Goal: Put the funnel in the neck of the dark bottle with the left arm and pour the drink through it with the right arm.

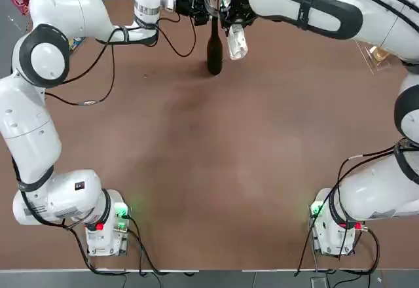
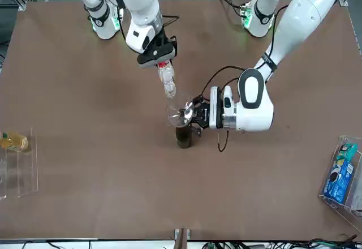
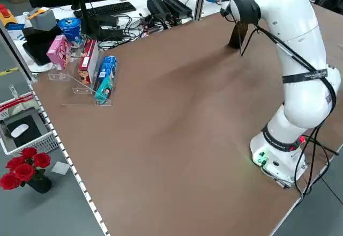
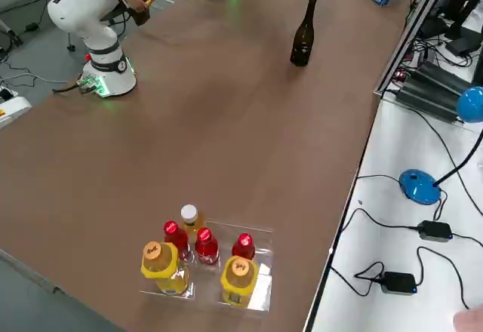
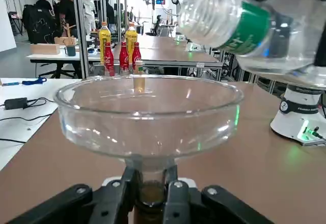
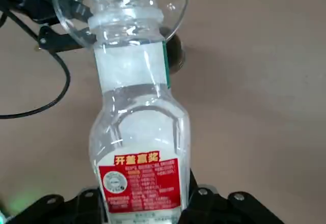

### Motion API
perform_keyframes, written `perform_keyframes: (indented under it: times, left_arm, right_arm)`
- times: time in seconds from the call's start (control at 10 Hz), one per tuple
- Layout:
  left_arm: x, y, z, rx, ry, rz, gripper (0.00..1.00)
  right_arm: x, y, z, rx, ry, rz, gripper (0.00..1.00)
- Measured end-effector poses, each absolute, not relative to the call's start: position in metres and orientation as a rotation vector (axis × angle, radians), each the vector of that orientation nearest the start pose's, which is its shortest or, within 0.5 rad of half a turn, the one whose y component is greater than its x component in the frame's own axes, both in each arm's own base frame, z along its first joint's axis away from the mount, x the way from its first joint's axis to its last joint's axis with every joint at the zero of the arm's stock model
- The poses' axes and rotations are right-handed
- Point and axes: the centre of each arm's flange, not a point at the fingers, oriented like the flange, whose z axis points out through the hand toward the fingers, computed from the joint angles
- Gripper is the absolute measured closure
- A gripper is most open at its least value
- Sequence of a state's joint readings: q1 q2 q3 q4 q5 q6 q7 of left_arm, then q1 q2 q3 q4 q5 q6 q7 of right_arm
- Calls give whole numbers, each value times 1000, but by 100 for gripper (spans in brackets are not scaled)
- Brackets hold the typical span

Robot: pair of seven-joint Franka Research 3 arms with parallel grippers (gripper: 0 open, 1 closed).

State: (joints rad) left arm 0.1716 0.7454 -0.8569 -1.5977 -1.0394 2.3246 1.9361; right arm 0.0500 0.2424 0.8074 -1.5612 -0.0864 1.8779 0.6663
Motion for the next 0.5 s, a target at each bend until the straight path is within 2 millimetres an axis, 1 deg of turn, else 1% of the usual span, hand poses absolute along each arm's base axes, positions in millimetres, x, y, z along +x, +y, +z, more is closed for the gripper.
perform_keyframes:
  times: [0.1,0.4,0.5]
  left_arm:
    - [610,-369,347,1323,-1428,954,75]
    - [610,-369,347,1324,-1423,954,75]
    - [610,-369,347,1324,-1422,954,75]
  right_arm:
    - [453,442,554,-2960,-240,-56,48]
    - [462,446,552,-2943,-172,-9,48]
    - [462,450,553,-2936,-146,19,48]
